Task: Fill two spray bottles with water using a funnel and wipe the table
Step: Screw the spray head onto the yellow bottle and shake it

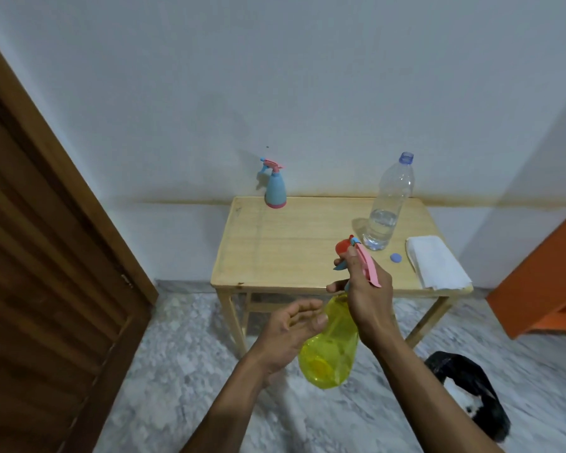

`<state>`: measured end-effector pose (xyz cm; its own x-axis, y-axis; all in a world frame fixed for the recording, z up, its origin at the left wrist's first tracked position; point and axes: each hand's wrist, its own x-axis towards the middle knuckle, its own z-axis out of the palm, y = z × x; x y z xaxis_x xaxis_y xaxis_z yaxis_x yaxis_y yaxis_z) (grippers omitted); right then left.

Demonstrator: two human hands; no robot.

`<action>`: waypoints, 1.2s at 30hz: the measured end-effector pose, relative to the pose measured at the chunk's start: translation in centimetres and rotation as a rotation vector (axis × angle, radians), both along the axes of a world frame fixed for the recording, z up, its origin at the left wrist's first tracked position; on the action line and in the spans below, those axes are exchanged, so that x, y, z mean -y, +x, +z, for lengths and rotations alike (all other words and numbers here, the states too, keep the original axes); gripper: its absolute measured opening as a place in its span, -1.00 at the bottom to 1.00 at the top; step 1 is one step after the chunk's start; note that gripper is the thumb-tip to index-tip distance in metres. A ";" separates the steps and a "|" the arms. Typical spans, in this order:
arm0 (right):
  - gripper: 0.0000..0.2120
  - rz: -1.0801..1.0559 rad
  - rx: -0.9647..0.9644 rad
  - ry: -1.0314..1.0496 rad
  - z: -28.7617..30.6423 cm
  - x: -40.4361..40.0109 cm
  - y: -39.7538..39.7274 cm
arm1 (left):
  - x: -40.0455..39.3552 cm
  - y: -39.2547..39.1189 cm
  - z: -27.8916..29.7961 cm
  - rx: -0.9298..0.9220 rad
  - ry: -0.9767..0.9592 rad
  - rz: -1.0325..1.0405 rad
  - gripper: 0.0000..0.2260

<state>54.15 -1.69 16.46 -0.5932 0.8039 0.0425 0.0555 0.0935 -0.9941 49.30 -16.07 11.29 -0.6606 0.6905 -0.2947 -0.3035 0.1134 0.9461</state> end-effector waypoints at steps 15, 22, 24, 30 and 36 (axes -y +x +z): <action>-0.49 0.108 0.445 0.189 -3.9 -0.5 -0.8 | 2.2 -7.5 0.1 -0.689 -0.807 -0.046 -0.54; -0.44 0.108 0.592 0.127 -6.3 0.1 -1.5 | 5.3 -7.6 -2.7 -0.558 -0.969 -0.121 -0.70; -0.46 0.104 0.591 0.138 -6.2 -0.2 -1.9 | 5.5 -7.6 -2.8 -0.576 -0.972 -0.104 -0.68; -0.46 0.084 0.607 0.182 -6.2 -0.9 -3.1 | 4.7 -8.5 -2.4 -0.601 -0.942 -0.056 -0.57; -0.54 0.051 0.680 0.211 -6.2 -1.3 -3.2 | 3.8 -9.1 -2.5 -0.598 -0.891 -0.037 -0.69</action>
<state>50.99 -0.36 10.28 -0.5804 0.7897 -0.1985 0.6471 0.2994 -0.7012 40.24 -19.89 8.81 -0.8478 0.4091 -0.3375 0.1992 0.8354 0.5123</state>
